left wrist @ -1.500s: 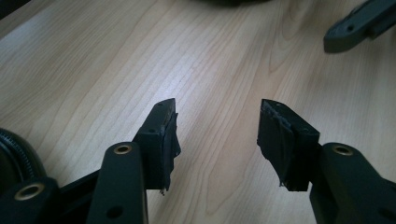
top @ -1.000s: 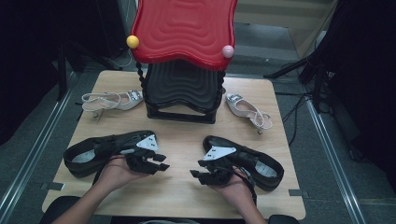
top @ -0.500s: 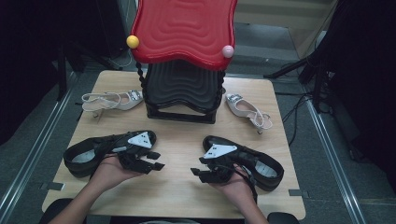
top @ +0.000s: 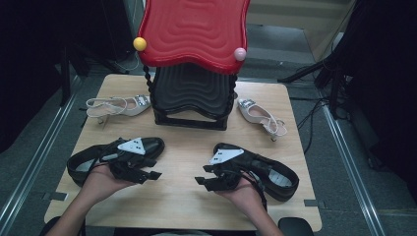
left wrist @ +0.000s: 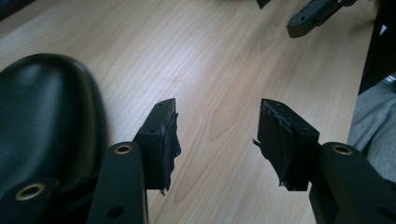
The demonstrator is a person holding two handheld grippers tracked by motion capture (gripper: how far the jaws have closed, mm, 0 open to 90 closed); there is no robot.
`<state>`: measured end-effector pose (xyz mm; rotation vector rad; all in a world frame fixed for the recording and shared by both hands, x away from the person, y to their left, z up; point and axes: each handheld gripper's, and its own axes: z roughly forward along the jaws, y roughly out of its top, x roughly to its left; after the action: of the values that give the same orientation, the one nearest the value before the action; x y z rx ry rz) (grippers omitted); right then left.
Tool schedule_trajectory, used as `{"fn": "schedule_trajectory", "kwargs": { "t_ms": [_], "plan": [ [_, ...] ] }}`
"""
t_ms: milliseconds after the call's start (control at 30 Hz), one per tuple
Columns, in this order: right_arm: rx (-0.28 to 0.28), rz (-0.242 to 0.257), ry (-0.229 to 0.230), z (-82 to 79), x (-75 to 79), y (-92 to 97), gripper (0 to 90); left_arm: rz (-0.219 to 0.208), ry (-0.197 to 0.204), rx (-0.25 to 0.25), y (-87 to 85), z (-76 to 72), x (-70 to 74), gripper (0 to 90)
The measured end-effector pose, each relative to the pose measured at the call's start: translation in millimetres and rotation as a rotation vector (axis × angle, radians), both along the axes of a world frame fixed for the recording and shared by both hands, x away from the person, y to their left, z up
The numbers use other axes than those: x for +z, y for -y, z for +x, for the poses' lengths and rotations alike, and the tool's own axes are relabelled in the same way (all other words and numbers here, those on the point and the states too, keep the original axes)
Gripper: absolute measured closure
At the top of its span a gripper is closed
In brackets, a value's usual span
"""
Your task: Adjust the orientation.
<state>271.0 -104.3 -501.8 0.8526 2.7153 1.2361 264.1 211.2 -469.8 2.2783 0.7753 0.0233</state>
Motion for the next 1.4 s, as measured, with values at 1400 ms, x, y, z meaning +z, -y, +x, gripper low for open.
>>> {"fn": "schedule_trajectory", "kwargs": {
  "t_ms": [1400],
  "plan": [
    [0.076,-0.064,0.004,10.3,-4.3,-21.2,50.2,0.053,0.02,0.246,-111.4,-23.3,39.3,51.1]
  ]
}}
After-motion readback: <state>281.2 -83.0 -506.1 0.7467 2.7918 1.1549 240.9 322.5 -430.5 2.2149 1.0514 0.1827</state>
